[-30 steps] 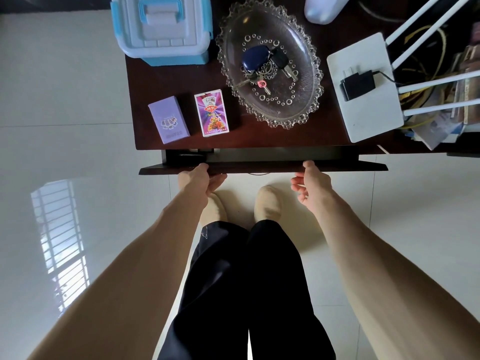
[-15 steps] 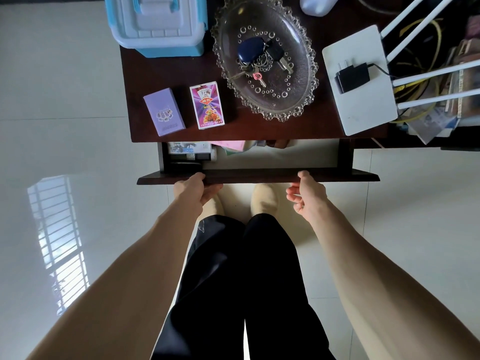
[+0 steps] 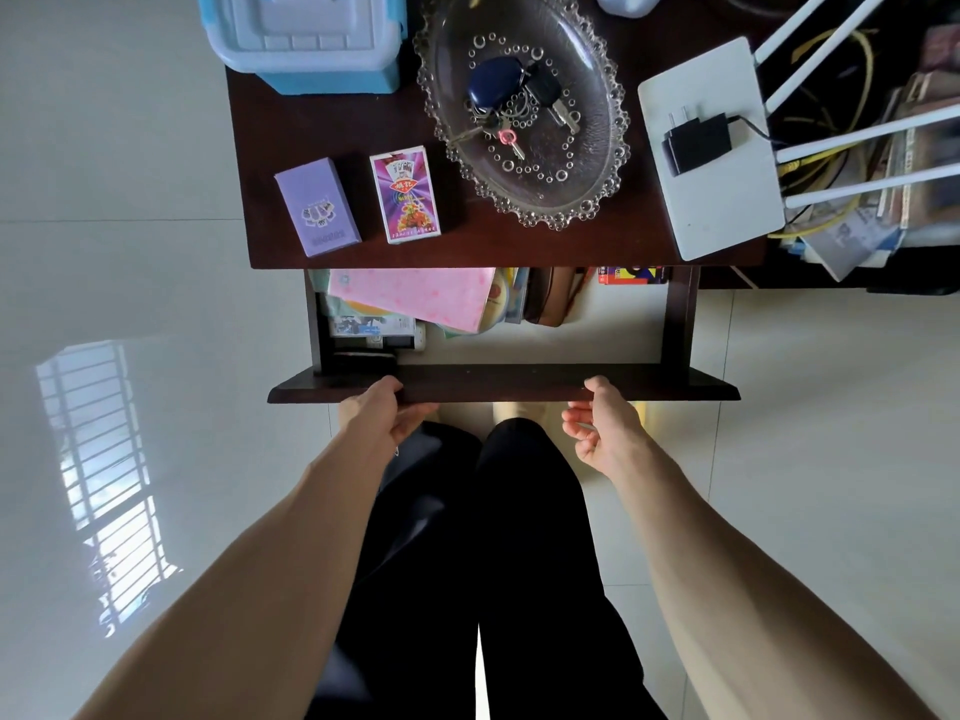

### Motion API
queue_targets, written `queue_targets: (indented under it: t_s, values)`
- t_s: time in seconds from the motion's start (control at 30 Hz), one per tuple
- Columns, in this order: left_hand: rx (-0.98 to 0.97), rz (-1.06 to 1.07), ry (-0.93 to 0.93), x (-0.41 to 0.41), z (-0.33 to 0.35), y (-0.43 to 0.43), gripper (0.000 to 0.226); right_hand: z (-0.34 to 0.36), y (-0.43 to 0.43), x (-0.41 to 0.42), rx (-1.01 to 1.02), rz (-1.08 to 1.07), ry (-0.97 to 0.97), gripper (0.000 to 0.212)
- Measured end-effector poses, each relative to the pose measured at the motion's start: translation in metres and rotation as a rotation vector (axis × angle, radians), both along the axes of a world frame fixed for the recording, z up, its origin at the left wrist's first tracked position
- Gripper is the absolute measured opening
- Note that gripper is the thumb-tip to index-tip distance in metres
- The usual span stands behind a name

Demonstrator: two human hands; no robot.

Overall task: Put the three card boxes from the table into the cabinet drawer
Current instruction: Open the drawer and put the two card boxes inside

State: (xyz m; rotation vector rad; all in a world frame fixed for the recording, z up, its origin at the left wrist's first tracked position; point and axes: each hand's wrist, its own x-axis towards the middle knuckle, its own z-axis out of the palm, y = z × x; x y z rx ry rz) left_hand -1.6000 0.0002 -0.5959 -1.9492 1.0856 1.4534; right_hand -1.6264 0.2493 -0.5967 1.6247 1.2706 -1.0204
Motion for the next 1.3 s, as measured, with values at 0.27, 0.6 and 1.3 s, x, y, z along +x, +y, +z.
queue_targets:
  t_s: [0.27, 0.6, 1.3]
  values:
    - [0.007, 0.016, -0.031, 0.015, -0.004, 0.001, 0.032, -0.001, 0.004, 0.014, -0.017, -0.007, -0.045, 0.035]
    - [0.005, 0.069, -0.097, 0.046, -0.004, 0.003, 0.016, 0.001, 0.006, 0.040, 0.006, -0.018, -0.105, 0.034]
    - [-0.483, -0.926, 0.150, -0.067, 0.054, -0.078, 0.038, 0.049, -0.142, -0.092, 0.079, 1.541, 0.995, 0.029]
